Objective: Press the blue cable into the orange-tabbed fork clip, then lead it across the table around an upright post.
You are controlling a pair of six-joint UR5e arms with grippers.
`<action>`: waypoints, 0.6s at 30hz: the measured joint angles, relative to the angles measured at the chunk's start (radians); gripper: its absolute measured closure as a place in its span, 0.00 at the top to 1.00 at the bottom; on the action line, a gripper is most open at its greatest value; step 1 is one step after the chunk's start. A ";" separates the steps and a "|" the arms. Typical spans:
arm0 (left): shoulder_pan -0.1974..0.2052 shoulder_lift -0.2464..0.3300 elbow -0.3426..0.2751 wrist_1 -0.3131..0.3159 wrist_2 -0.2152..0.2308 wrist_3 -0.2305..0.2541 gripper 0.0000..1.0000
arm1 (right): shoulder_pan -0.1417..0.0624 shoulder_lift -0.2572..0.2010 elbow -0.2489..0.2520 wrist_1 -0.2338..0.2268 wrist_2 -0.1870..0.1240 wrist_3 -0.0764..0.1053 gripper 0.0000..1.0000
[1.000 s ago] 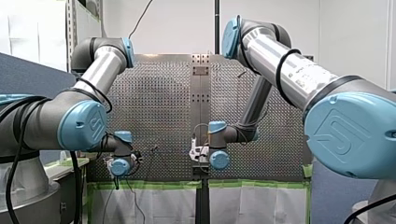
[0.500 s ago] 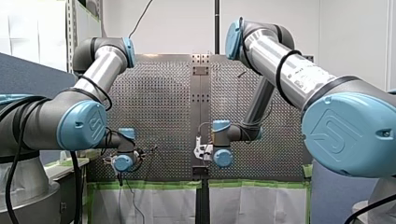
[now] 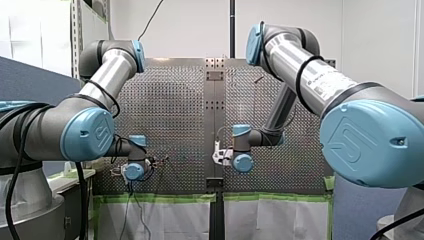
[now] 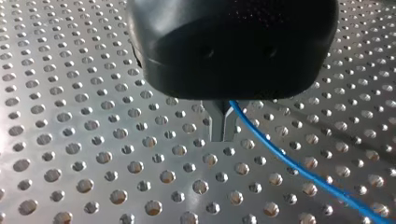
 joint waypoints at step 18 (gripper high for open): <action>0.011 0.000 0.050 -0.075 -0.063 0.023 0.00 | -0.019 0.096 -0.104 0.090 -0.022 -0.008 0.00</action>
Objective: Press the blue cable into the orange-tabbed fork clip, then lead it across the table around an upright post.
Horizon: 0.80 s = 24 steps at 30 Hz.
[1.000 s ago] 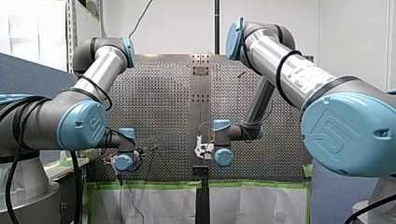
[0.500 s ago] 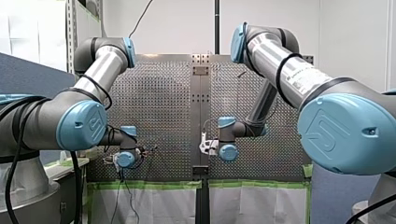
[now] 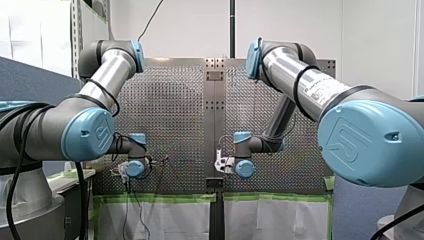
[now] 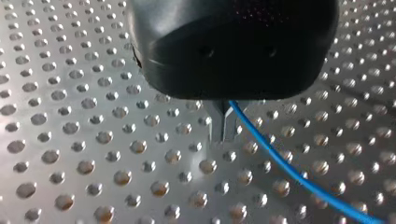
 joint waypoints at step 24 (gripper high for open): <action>0.005 0.000 -0.016 -0.165 0.060 0.068 1.00 | -0.006 0.004 -0.003 -0.001 -0.002 -0.007 0.00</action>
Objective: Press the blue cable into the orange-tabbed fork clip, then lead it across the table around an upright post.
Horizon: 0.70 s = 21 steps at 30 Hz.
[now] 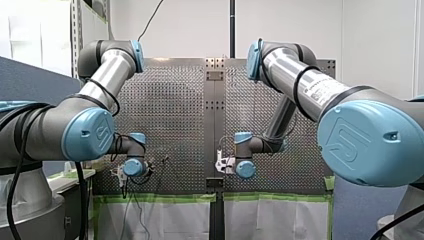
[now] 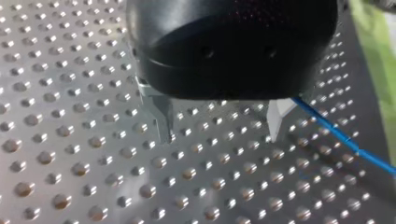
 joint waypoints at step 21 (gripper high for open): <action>0.034 0.067 -0.164 0.066 0.135 0.003 1.00 | 0.000 0.000 0.000 0.004 -0.003 0.000 0.00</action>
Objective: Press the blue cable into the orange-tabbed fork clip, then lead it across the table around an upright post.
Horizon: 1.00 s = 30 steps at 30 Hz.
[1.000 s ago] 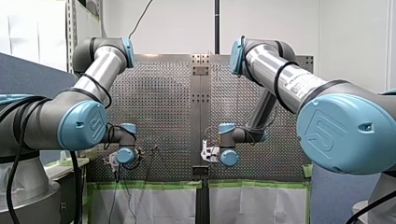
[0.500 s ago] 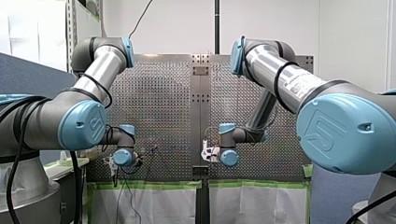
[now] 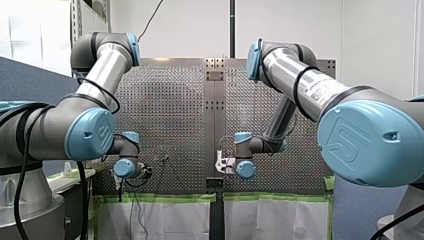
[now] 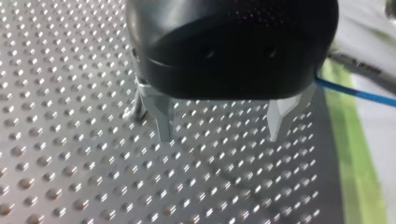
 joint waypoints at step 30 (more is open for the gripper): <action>0.005 0.172 -0.216 0.090 0.172 0.023 1.00 | 0.000 0.000 -0.001 0.008 0.000 0.000 0.00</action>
